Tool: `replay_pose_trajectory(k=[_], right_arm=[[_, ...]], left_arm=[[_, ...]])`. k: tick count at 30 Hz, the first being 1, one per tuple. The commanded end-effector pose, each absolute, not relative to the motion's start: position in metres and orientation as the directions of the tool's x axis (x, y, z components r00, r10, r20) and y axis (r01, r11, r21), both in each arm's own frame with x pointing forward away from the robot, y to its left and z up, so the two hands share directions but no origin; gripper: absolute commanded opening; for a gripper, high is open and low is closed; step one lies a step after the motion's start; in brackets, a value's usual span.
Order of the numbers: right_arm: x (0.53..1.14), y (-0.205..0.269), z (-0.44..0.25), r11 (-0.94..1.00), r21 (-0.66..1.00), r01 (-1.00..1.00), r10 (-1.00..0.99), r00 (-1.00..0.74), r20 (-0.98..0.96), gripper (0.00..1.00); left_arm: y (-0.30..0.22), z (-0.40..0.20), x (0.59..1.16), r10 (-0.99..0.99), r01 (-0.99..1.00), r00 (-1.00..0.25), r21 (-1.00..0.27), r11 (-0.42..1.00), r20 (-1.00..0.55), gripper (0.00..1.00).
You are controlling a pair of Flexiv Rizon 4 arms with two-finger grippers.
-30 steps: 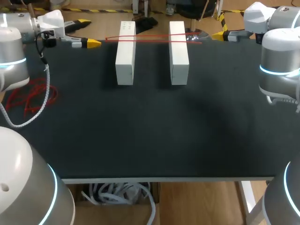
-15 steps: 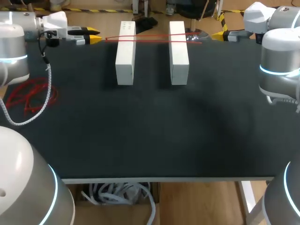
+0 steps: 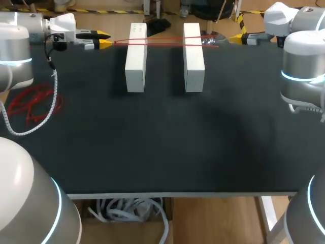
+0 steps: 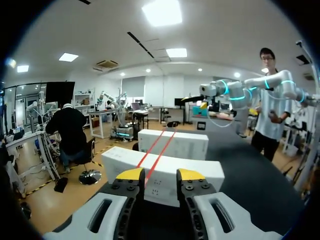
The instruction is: Grab the tape and strap the tape.
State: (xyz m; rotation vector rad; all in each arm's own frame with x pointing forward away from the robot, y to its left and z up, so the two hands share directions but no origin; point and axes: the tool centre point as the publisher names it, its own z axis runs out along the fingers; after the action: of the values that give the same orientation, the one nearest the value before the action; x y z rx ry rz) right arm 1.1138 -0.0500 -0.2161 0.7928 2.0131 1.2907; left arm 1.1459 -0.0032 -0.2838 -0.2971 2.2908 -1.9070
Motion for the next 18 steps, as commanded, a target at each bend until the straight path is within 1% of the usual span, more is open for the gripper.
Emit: replay_pose_trajectory(k=[1,5,7,18], right_arm=[[1.114,-0.050,-0.216,0.345,0.925,0.157,0.754,-0.633,-0.174,1.00],[1.114,-0.050,-0.216,0.345,0.925,0.157,0.754,-0.633,-0.174,1.00],[1.114,-0.050,-0.216,0.345,0.925,0.157,0.754,-0.633,-0.174,1.00],[1.114,-0.050,-0.216,0.345,0.925,0.157,0.754,-0.633,-0.174,1.00]], left_arm=[[-0.005,-0.290,1.154,-0.226,-0.057,-0.974,-0.984,0.168,0.018,0.30],[-0.008,-0.292,1.156,-0.219,-0.058,-0.975,-0.984,0.167,0.020,0.32],[-0.009,-0.294,1.157,-0.217,-0.058,-0.976,-0.984,0.167,0.021,0.34],[-0.015,-0.302,1.161,-0.211,-0.066,-0.977,-0.985,0.162,0.031,0.27]])
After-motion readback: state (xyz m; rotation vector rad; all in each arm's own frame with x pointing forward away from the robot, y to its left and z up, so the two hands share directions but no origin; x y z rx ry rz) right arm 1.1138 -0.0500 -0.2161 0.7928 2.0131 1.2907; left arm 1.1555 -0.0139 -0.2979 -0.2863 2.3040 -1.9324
